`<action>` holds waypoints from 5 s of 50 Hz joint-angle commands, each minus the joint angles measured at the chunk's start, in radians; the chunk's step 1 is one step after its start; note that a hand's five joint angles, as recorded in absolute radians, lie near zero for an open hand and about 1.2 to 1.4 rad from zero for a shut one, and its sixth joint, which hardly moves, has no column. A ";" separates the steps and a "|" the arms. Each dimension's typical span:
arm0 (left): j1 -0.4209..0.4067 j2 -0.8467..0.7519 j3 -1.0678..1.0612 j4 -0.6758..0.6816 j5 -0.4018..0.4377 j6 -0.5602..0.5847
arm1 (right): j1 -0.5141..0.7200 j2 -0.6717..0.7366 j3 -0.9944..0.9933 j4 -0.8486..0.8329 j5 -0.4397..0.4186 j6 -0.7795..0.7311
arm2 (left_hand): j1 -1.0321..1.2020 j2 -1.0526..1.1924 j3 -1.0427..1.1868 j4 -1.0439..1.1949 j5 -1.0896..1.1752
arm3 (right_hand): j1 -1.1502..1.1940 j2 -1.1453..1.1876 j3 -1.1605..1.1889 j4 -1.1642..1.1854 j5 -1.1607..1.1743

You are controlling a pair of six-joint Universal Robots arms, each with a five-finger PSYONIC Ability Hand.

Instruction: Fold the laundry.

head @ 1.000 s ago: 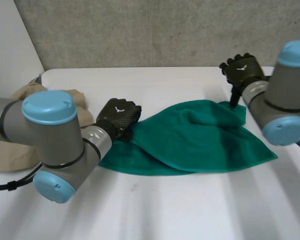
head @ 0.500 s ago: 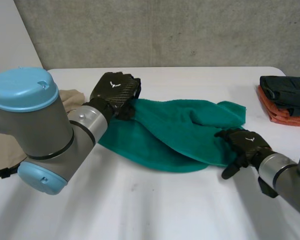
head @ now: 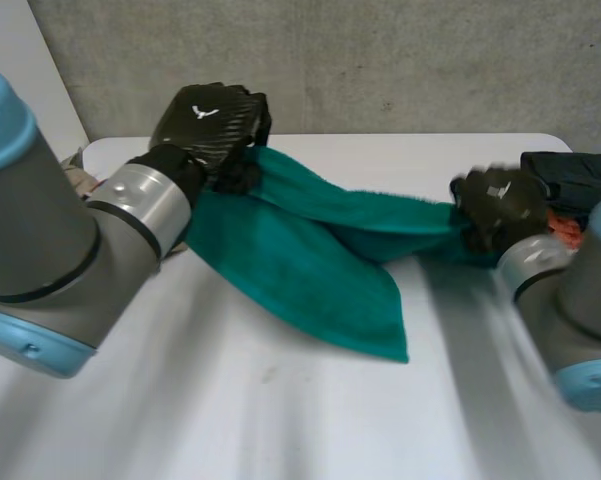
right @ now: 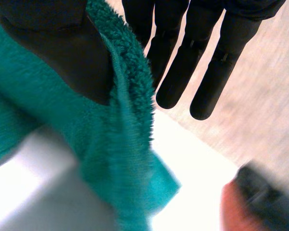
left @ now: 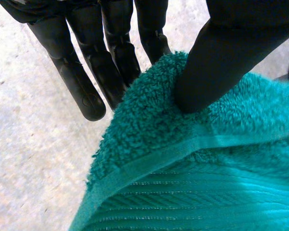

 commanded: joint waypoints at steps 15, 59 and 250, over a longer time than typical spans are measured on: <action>0.114 -0.274 0.169 -0.135 0.006 0.197 | -0.140 0.054 -0.416 0.665 -0.090 -0.410 | 0.244 0.198 0.203 0.196 0.252 | 0.261 0.214 0.212 0.201 0.242; 0.120 -0.308 -0.206 0.287 -0.069 0.191 | -0.147 0.197 -0.083 0.134 -0.177 -0.256 | 0.244 0.198 0.203 0.196 0.252 | 0.261 0.214 0.212 0.201 0.242; 0.057 -0.682 0.435 0.040 -0.097 0.592 | -0.193 0.548 -0.619 0.315 0.110 -0.519 | -0.909 -0.955 -0.950 -0.957 -0.901 | -0.961 -1.007 -1.010 -1.020 -0.980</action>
